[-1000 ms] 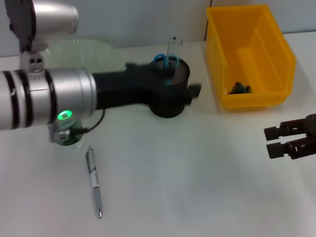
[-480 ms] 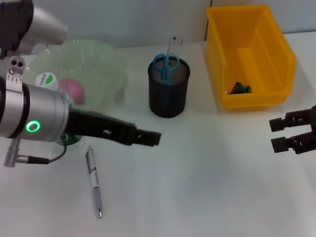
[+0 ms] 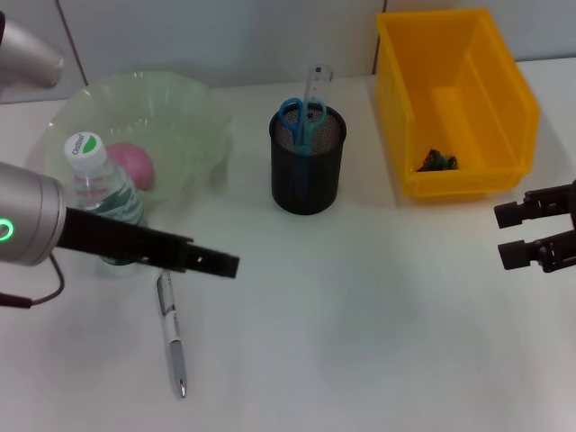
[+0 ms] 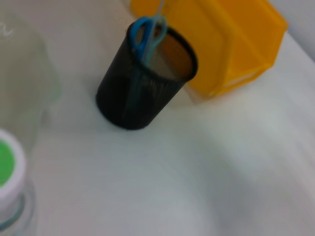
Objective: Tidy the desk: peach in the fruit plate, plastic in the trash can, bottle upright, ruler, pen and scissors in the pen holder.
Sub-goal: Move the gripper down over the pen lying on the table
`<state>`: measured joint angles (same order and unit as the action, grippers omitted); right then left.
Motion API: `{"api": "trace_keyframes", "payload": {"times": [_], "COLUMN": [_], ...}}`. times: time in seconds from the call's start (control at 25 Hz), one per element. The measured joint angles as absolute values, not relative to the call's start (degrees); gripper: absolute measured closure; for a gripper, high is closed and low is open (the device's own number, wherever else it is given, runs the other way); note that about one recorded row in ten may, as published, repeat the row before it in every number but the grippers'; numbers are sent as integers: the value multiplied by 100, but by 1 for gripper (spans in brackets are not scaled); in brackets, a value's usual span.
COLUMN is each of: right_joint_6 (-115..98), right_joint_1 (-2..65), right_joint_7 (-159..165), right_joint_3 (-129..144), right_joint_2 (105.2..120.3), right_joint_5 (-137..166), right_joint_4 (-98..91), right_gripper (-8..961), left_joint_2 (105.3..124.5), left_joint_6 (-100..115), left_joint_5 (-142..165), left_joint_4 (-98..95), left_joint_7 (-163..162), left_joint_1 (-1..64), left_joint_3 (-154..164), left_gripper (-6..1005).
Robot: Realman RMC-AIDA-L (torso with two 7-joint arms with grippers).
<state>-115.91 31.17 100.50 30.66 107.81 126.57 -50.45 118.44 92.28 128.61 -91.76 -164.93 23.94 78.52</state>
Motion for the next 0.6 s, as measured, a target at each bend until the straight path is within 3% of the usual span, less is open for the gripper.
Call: {"api": "trace_keyframes", "payload": {"times": [0.6], "right_joint_6": [-11562], "right_joint_1": [3093], "right_joint_7": [10035], "right_joint_3": [3060], "right_joint_2": [10793], "right_joint_5": [12644], "right_joint_4": [-4985], "right_gripper": [142], "left_joint_2": [11840], "left_joint_6": [9542], "left_joint_5": [13730], "left_joint_4": [-8349], "left_joint_7": [-16419], "left_joint_1": [3083], "left_joint_3": [7886], "left_gripper": [276]}}
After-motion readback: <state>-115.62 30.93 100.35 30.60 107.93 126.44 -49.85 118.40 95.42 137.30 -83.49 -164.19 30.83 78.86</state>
